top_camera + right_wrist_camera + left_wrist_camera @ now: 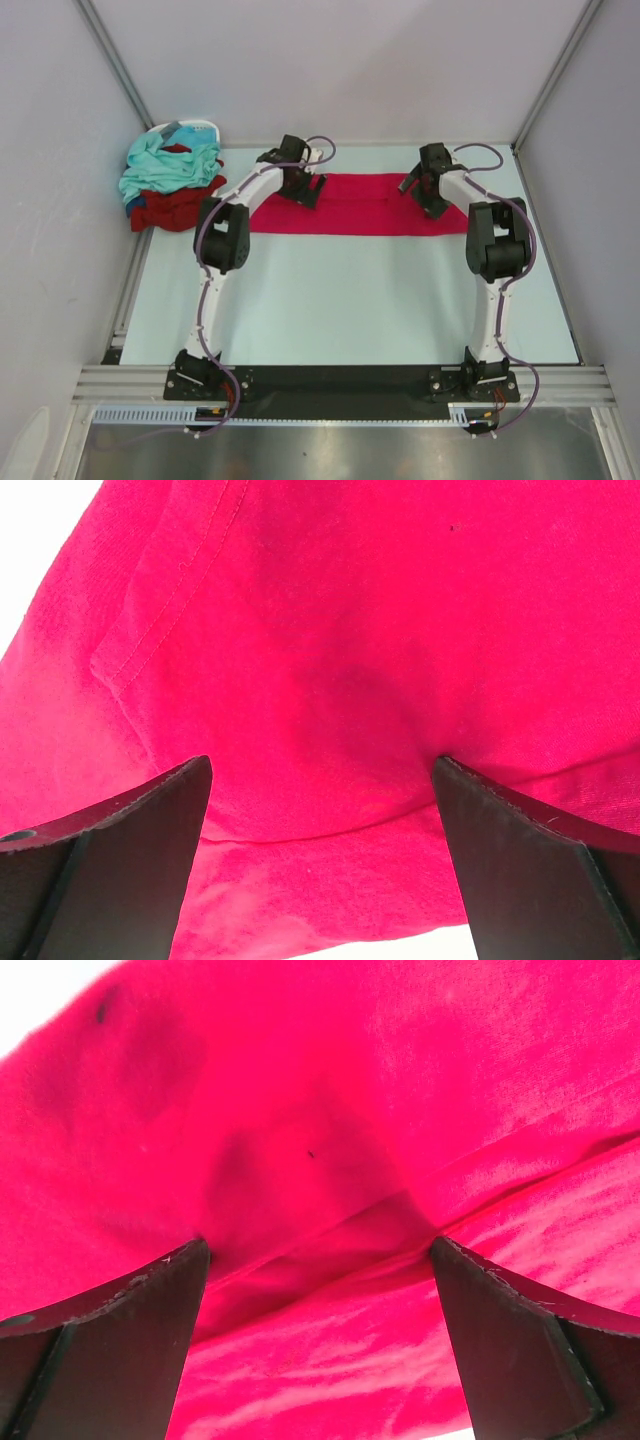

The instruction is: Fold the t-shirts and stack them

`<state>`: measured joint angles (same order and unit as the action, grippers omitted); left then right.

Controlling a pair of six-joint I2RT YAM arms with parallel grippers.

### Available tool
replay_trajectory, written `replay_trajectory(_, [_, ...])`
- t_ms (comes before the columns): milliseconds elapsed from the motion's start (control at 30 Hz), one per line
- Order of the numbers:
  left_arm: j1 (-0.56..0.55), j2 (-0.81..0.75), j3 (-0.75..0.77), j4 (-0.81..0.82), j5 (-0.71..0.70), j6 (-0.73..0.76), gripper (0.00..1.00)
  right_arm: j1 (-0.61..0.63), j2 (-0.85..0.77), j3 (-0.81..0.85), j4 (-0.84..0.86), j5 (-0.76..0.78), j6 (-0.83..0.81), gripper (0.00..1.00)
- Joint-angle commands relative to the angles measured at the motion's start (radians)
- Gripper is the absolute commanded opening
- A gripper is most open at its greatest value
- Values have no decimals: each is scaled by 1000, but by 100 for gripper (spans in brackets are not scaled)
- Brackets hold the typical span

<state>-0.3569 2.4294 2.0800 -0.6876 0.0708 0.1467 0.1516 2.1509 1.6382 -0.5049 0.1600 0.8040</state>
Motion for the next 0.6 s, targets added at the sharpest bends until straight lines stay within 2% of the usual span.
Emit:
replay_trajectory(0, [-1, 22, -39, -96, 37, -85, 99, -18, 56, 15, -11, 26, -14, 100])
replay_trajectory(167, [-5, -79, -178, -58, 61, -141, 99, -32, 84, 37, -11, 29, -51, 100])
replay_trajectory(400, [-33, -202, -386, -6, 4, -255, 99, -44, 156, 153, -40, 39, -112, 100])
replay_trajectory(567, [-100, -288, -567, 23, -5, -363, 99, -32, 216, 251, -58, 23, -169, 100])
